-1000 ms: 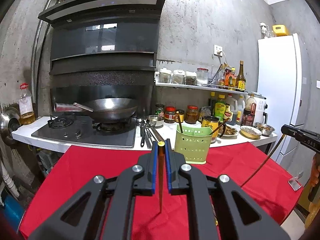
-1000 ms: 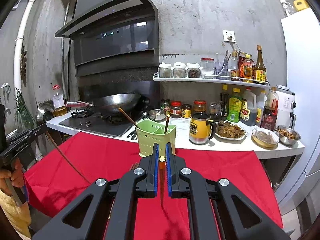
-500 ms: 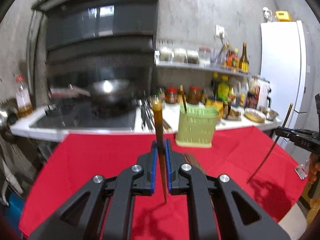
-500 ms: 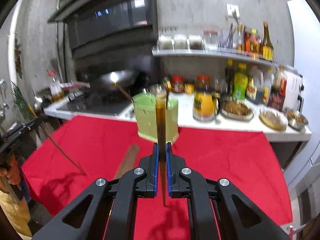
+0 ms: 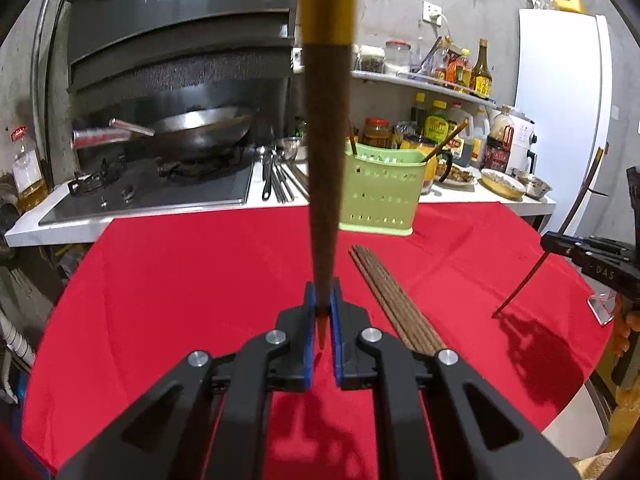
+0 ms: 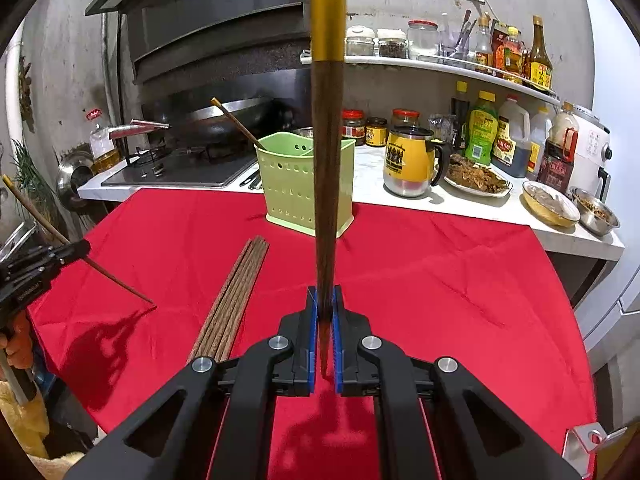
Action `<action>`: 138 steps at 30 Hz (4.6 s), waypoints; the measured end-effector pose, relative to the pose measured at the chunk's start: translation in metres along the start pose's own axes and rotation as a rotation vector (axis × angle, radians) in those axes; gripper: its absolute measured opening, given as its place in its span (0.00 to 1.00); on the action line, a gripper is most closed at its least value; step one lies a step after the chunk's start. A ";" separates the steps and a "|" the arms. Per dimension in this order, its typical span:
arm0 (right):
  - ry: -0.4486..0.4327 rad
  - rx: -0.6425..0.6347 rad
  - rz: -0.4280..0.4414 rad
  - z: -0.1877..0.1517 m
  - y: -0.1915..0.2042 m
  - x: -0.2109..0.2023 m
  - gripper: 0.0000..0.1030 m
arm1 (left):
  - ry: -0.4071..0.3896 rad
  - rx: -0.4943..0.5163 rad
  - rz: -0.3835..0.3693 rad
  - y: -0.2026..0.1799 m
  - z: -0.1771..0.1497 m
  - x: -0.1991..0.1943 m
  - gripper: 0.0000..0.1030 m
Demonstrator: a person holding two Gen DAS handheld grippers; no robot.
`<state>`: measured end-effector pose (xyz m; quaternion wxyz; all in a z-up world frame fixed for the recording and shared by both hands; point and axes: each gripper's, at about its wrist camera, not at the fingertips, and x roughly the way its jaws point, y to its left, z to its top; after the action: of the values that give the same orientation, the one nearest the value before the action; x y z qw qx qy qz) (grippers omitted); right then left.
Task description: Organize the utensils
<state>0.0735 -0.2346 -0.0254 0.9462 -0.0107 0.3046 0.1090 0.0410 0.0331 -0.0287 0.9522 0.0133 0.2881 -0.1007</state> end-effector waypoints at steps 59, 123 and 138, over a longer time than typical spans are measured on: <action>-0.148 -0.029 0.015 0.082 -0.011 -0.017 0.46 | -0.079 0.060 0.057 -0.018 0.109 0.031 0.45; 0.269 0.049 0.005 -0.077 -0.005 0.073 0.07 | 0.370 -0.015 -0.156 -0.053 -0.040 0.108 0.31; 0.248 0.060 0.016 -0.083 -0.012 0.067 0.09 | 0.434 0.191 0.045 -0.086 -0.039 0.126 0.27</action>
<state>0.0815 -0.2397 -0.1323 0.9003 0.0066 0.4224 0.1053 0.1053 -0.0713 -0.1278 0.8644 0.1313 0.4747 -0.1013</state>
